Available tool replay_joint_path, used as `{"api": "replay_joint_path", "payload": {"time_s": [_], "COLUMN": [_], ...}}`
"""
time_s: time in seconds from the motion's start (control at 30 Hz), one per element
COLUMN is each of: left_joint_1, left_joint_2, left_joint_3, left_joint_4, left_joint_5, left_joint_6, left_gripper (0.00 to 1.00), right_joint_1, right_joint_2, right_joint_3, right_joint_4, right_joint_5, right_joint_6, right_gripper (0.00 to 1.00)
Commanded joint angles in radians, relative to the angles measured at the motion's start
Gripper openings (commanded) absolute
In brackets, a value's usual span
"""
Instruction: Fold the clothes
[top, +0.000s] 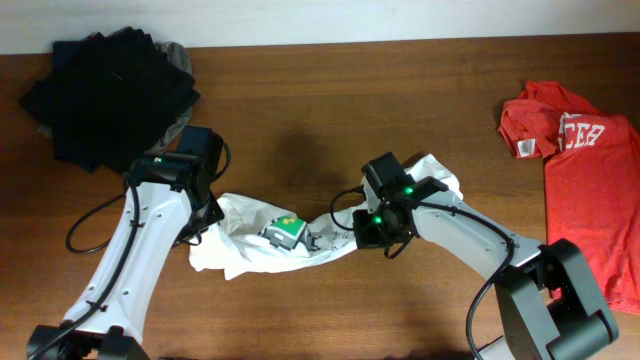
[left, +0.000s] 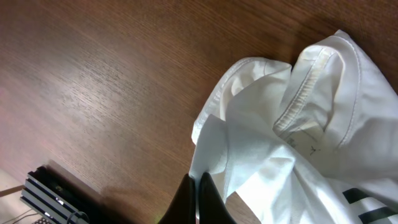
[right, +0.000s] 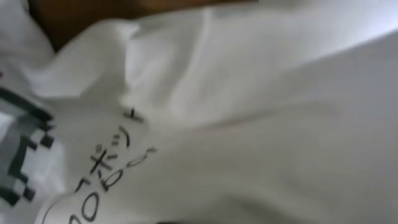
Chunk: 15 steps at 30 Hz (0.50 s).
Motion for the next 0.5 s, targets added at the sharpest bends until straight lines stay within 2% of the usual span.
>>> {"api": "replay_joint_path", "payload": {"time_s": [0.0, 0.07, 0.1, 0.13, 0.47], "left_joint_1": [0.006, 0.006, 0.006, 0.006, 0.006], "left_joint_2": [-0.018, -0.018, -0.018, -0.018, -0.018], "left_joint_3": [0.001, 0.001, 0.001, 0.001, 0.001], "left_joint_4": [-0.003, -0.003, -0.003, -0.003, -0.002], "left_joint_5": [0.003, 0.003, 0.003, 0.003, 0.003], "left_joint_6": [-0.01, -0.01, -0.01, -0.01, -0.01], "left_gripper": [0.0, 0.01, 0.01, 0.0, 0.01], "right_joint_1": [-0.004, -0.004, -0.008, -0.011, -0.032], "right_joint_2": [0.005, 0.005, 0.005, 0.005, 0.005], "right_joint_3": [0.015, 0.015, 0.015, 0.02, 0.039], "right_joint_4": [-0.003, 0.0, 0.004, 0.01, 0.05], "right_joint_5": [0.05, 0.054, 0.061, 0.069, 0.13], "right_joint_6": [0.013, 0.004, 0.005, 0.004, 0.007], "right_gripper": [0.29, 0.81, 0.95, 0.98, 0.98]}}
